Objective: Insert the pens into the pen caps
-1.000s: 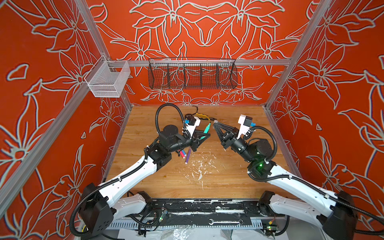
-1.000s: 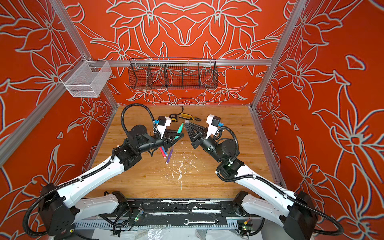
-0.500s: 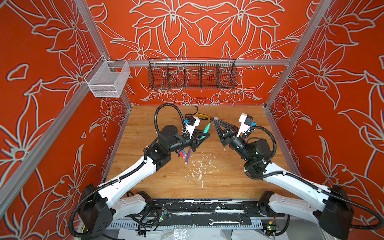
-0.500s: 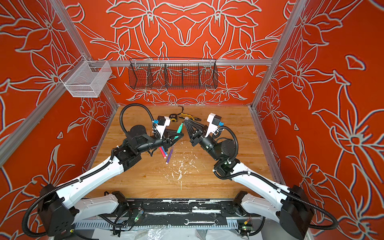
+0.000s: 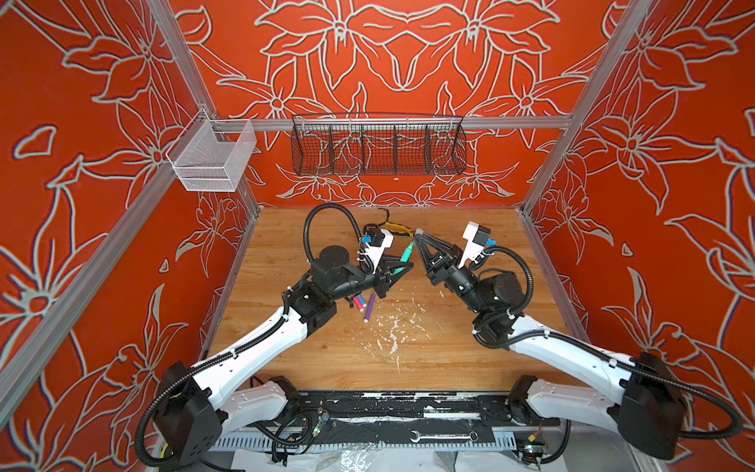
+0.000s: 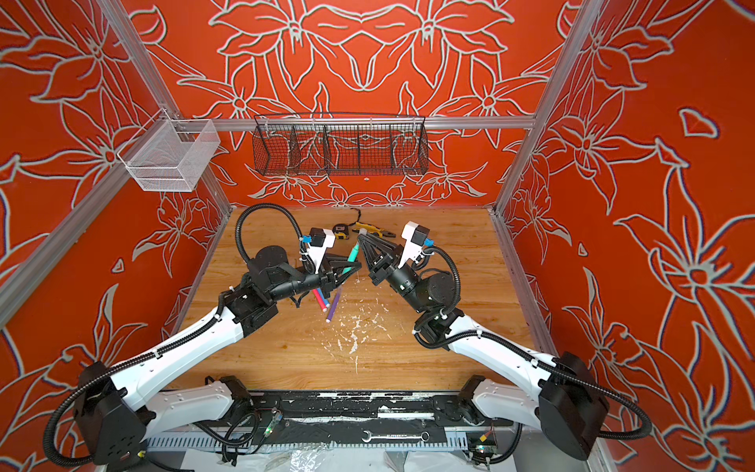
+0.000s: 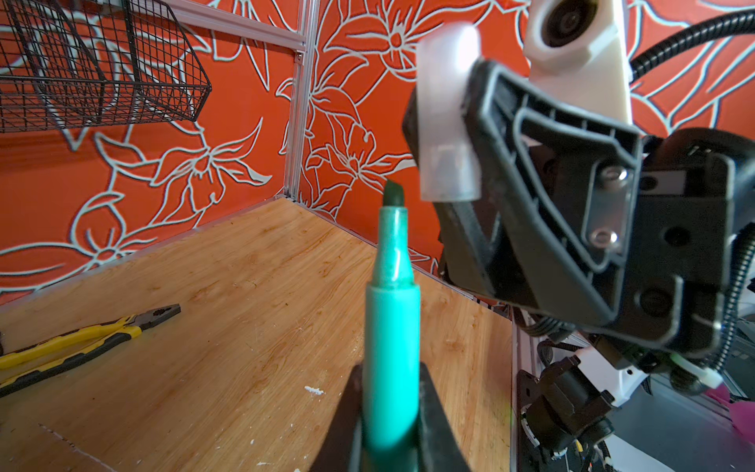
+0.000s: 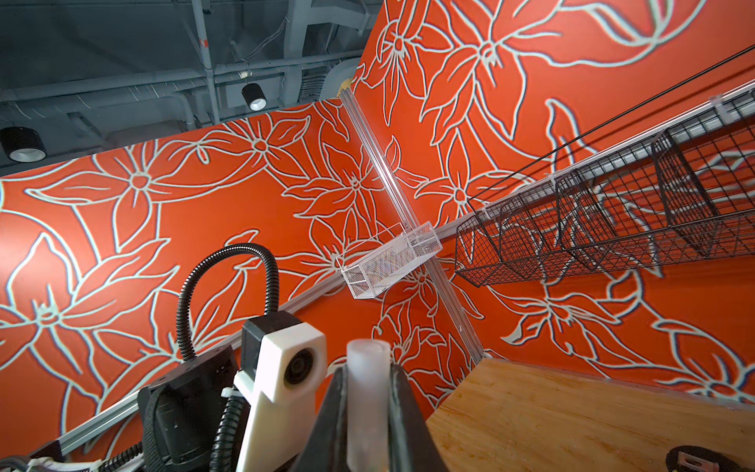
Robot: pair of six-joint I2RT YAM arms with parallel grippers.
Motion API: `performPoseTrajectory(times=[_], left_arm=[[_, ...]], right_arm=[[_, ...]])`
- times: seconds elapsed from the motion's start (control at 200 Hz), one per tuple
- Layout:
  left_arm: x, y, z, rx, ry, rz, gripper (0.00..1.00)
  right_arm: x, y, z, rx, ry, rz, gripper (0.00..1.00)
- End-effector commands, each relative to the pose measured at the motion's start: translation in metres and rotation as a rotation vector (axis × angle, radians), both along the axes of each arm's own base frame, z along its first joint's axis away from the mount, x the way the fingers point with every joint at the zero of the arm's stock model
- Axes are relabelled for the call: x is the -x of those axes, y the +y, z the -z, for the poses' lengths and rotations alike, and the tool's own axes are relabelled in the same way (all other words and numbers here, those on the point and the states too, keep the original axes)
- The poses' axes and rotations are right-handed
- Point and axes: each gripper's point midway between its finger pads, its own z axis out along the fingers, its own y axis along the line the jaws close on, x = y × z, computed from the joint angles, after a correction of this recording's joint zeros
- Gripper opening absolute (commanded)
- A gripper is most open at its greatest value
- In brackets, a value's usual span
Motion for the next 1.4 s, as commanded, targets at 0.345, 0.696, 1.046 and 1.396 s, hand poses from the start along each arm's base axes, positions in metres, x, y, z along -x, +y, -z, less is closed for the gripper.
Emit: performPoseTrajectory(times=[0.345,0.696,1.046,1.396], left_arm=[[0.007,0.002,-0.015,0.032,-0.044,0.013,0.00],[0.008,0.002,-0.014,0.032,-0.045,0.015,0.00],[0.008,0.002,-0.014,0.030,-0.045,0.015,0.00],[0.009,0.006,-0.016,0.035,-0.058,-0.003,0.00]], right_arm=[[0.001,0.000,-0.021,-0.045,-0.050,0.006,0.00],[-0.002,-0.007,-0.025,-0.058,-0.076,0.057,0.00],[-0.005,-0.002,-0.030,-0.051,-0.095,0.058,0.00],[-0.017,0.004,-0.011,-0.051,-0.040,0.059,0.00]])
